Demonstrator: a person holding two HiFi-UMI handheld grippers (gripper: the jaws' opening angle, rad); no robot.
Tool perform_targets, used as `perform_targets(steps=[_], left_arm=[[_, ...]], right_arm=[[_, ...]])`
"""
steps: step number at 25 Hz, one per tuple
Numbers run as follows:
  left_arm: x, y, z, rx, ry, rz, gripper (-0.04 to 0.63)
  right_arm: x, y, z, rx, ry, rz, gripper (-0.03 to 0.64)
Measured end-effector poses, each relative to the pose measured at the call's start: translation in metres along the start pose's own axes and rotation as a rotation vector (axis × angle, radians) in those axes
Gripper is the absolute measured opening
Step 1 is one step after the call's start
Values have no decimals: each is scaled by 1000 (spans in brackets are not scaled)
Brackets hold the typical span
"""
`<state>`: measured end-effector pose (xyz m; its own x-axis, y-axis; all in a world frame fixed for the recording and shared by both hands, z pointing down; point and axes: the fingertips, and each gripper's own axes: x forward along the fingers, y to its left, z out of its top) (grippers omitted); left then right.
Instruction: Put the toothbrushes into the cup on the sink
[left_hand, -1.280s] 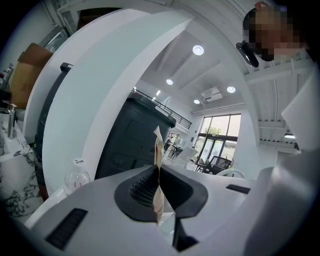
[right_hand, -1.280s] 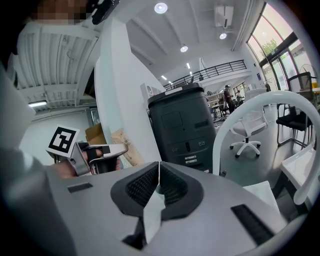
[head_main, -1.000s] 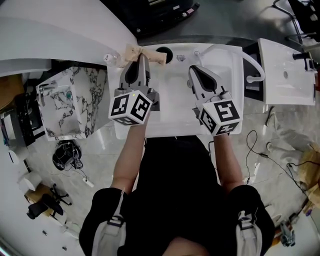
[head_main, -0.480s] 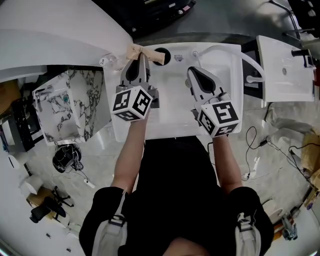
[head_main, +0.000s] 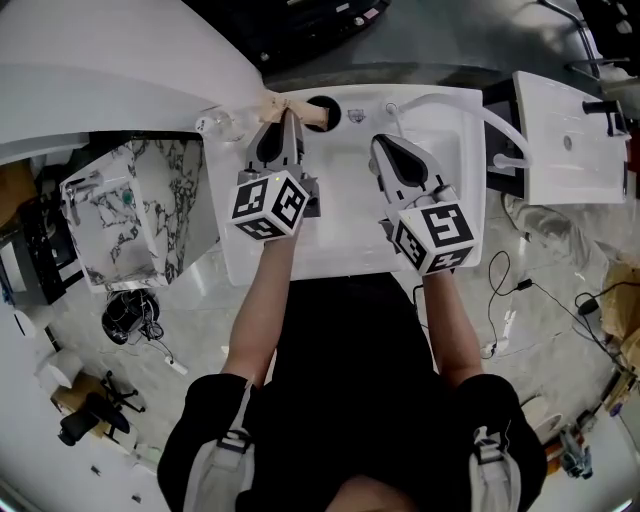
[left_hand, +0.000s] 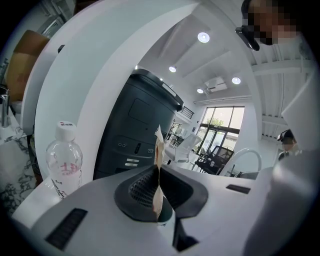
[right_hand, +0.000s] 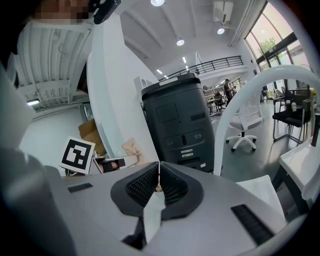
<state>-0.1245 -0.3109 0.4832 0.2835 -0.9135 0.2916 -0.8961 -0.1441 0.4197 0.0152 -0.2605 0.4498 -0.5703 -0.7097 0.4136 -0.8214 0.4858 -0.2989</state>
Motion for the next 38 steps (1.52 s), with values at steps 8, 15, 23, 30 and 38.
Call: perform_targets(steps=[8, 15, 23, 30, 38], left_arm=[[5, 6, -13, -7, 28, 13, 23], [9, 10, -26, -12, 59, 18, 23], [12, 14, -39, -21, 92, 22, 23], [15, 17, -46, -19, 112, 24, 23], [16, 19, -53, -3, 137, 23, 25]], right_arm=[[4, 1, -5, 4, 17, 5, 32], [4, 1, -7, 6, 25, 2, 32], [5, 3, -10, 7, 29, 4, 32], [6, 3, -10, 7, 32, 4, 32], [8, 6, -12, 6, 34, 8, 32]])
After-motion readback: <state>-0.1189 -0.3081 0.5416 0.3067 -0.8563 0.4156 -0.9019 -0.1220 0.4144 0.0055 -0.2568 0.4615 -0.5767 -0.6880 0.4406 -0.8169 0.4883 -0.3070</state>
